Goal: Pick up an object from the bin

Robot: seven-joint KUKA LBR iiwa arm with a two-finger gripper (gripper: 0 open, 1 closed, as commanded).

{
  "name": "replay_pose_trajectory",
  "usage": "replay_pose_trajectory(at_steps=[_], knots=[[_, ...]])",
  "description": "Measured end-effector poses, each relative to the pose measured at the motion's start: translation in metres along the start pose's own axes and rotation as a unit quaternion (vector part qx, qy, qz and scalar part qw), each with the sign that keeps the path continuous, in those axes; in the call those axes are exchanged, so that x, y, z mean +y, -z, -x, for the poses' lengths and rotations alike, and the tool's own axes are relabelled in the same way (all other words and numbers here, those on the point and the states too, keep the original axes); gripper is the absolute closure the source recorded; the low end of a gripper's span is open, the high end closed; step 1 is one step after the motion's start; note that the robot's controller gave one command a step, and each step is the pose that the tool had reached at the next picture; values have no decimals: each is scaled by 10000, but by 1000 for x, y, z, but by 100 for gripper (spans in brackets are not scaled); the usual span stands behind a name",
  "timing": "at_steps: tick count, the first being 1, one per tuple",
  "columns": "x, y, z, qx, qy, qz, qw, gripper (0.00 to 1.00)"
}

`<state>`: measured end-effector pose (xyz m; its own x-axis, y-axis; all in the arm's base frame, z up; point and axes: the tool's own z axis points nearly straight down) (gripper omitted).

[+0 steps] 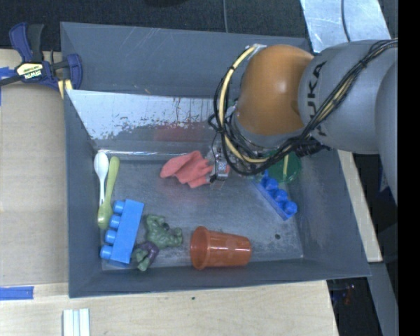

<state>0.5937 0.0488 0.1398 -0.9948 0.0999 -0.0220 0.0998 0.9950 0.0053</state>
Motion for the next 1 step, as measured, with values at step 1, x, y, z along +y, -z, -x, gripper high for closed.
replay_pose_trajectory(at_steps=[1], knots=[[-2, 30, -1, 4, -31, 0, 10000, 100]])
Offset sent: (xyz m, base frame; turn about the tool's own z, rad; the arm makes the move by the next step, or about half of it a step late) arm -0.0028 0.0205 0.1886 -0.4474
